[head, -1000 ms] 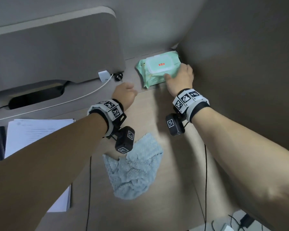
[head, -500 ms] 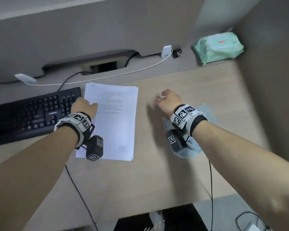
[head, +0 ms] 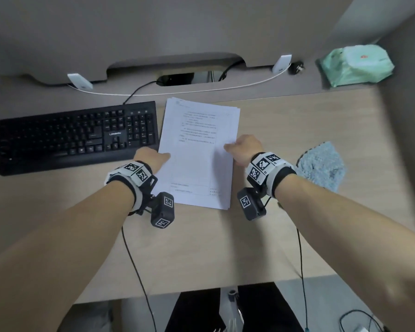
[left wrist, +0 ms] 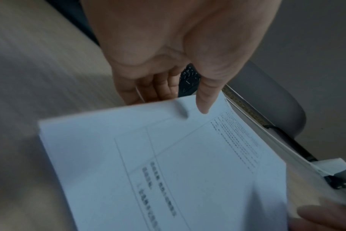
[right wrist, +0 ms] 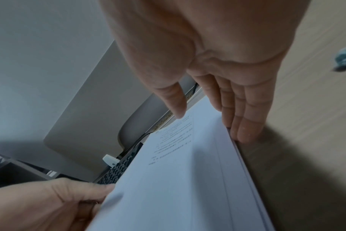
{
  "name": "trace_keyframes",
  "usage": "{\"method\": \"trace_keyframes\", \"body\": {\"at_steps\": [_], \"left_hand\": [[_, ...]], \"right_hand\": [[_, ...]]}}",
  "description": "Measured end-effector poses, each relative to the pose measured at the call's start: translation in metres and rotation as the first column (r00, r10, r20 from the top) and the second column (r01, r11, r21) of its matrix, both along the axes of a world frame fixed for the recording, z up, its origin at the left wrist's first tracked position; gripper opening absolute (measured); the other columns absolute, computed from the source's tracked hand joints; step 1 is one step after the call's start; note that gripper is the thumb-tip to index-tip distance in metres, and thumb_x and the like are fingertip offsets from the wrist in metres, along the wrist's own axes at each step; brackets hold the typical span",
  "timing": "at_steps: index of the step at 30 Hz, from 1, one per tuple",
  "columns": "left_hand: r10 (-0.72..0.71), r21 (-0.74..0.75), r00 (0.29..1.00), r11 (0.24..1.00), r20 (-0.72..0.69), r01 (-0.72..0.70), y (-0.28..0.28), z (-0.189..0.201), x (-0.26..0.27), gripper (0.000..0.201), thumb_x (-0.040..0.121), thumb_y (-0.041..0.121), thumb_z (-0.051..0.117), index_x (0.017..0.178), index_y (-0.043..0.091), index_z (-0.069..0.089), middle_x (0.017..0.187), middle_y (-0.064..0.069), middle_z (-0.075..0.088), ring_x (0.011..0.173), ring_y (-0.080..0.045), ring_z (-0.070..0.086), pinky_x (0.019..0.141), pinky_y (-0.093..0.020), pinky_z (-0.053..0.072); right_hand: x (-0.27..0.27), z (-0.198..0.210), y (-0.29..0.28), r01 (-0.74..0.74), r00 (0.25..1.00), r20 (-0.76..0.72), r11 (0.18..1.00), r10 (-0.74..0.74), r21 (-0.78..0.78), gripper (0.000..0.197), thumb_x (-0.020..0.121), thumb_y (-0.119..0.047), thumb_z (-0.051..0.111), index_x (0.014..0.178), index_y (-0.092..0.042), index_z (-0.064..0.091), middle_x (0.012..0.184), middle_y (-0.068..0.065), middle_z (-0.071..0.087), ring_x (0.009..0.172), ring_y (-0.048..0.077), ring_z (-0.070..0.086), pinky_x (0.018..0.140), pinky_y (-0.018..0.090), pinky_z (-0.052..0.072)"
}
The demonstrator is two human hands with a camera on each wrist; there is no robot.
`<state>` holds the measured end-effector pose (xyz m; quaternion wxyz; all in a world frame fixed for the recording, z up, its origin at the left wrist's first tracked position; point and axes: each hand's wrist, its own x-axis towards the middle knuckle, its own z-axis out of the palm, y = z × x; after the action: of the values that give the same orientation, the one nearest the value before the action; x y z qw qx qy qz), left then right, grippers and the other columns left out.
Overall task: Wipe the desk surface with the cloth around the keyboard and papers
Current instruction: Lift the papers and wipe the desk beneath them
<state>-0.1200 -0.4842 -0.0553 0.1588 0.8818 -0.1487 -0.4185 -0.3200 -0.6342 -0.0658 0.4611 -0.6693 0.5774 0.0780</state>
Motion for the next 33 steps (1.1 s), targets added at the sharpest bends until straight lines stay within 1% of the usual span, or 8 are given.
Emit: {"method": "trace_keyframes", "body": {"at_steps": [3, 7, 12, 15, 19, 23, 27, 33], "left_hand": [[-0.008, -0.087, 0.998, 0.996, -0.059, 0.002, -0.002, 0.003, -0.006, 0.019, 0.089, 0.012, 0.061, 0.103, -0.002, 0.065, 0.101, -0.016, 0.066, 0.096, -0.031, 0.063, 0.086, -0.041, 0.053], [0.020, -0.179, 0.989, 0.983, -0.144, -0.045, 0.000, 0.013, -0.014, 0.024, 0.086, -0.014, 0.050, 0.103, 0.000, 0.059, 0.098, -0.014, 0.058, 0.091, -0.024, 0.054, 0.062, -0.025, 0.049], [0.049, -0.248, 0.991, 0.966, -0.126, -0.079, 0.006, 0.034, -0.021, 0.036, 0.077, -0.017, 0.045, 0.101, 0.002, 0.064, 0.098, -0.012, 0.065, 0.088, -0.026, 0.058, 0.070, -0.027, 0.047], [0.059, -0.314, 0.990, 0.945, -0.126, -0.097, 0.005, 0.046, -0.024, 0.031, 0.076, -0.017, 0.043, 0.084, 0.006, 0.061, 0.088, -0.009, 0.065, 0.081, -0.025, 0.058, 0.070, -0.027, 0.048], [0.035, -0.434, 0.996, 0.899, -0.077, -0.065, -0.005, 0.066, -0.031, 0.033, 0.078, -0.018, 0.042, 0.093, 0.006, 0.057, 0.080, 0.002, 0.059, 0.072, -0.008, 0.053, 0.057, -0.022, 0.041], [0.035, -0.516, 0.999, 0.855, -0.027, -0.044, -0.017, 0.081, -0.028, 0.035, 0.076, -0.016, 0.049, 0.105, 0.000, 0.060, 0.096, -0.005, 0.067, 0.085, -0.016, 0.060, 0.072, -0.028, 0.050], [0.075, -0.533, 0.995, 0.841, -0.065, -0.098, -0.026, 0.081, -0.032, 0.029, 0.076, -0.013, 0.054, 0.102, -0.004, 0.062, 0.095, -0.014, 0.066, 0.073, -0.022, 0.059, 0.059, -0.026, 0.047], [0.133, -0.521, 0.981, 0.833, -0.139, -0.186, -0.033, 0.065, -0.051, 0.037, 0.080, -0.005, 0.066, 0.116, 0.002, 0.064, 0.114, -0.010, 0.067, 0.109, -0.026, 0.063, 0.094, -0.038, 0.052]], "right_hand": [[-0.004, -0.001, 0.003, 0.026, 0.998, 0.051, 0.999, -0.027, 0.019, 0.019, 0.084, -0.027, 0.061, 0.079, -0.010, 0.056, 0.075, 0.004, 0.058, 0.079, 0.030, 0.063, 0.075, 0.041, 0.059], [-0.011, -0.002, 0.001, 0.110, 0.990, 0.076, 0.990, -0.117, 0.092, 0.019, 0.083, -0.024, 0.067, 0.084, -0.006, 0.062, 0.078, 0.009, 0.062, 0.080, 0.030, 0.066, 0.083, 0.052, 0.058], [-0.017, 0.018, -0.005, 0.176, 0.955, 0.196, 0.957, -0.223, 0.230, 0.020, 0.086, -0.013, 0.069, 0.105, -0.009, 0.066, 0.090, 0.000, 0.065, 0.079, 0.014, 0.061, 0.083, 0.036, 0.055], [-0.014, 0.042, -0.008, 0.208, 0.893, 0.363, 0.959, -0.266, 0.191, 0.017, 0.082, 0.000, 0.063, 0.089, -0.015, 0.066, 0.087, -0.003, 0.067, 0.077, 0.014, 0.059, 0.071, 0.027, 0.049], [-0.010, 0.066, -0.019, 0.275, 0.847, 0.473, 0.961, -0.243, 0.002, 0.017, 0.075, 0.000, 0.054, 0.066, -0.014, 0.053, 0.067, 0.004, 0.053, 0.065, 0.020, 0.045, 0.062, 0.030, 0.037], [-0.016, 0.086, -0.029, 0.307, 0.792, 0.587, 0.941, -0.169, -0.143, 0.023, 0.072, -0.013, 0.054, 0.090, -0.001, 0.062, 0.092, 0.033, 0.059, 0.076, 0.015, 0.050, 0.070, 0.034, 0.043], [-0.028, 0.091, -0.024, 0.271, 0.812, 0.578, 0.930, -0.081, -0.250, 0.021, 0.076, -0.016, 0.054, 0.093, -0.007, 0.063, 0.082, 0.020, 0.062, 0.075, 0.015, 0.052, 0.071, 0.043, 0.050], [-0.046, 0.074, -0.019, 0.207, 0.855, 0.516, 0.945, -0.049, -0.254, 0.015, 0.093, -0.003, 0.052, 0.097, -0.013, 0.062, 0.083, 0.002, 0.062, 0.078, 0.015, 0.055, 0.069, 0.017, 0.043]]}}
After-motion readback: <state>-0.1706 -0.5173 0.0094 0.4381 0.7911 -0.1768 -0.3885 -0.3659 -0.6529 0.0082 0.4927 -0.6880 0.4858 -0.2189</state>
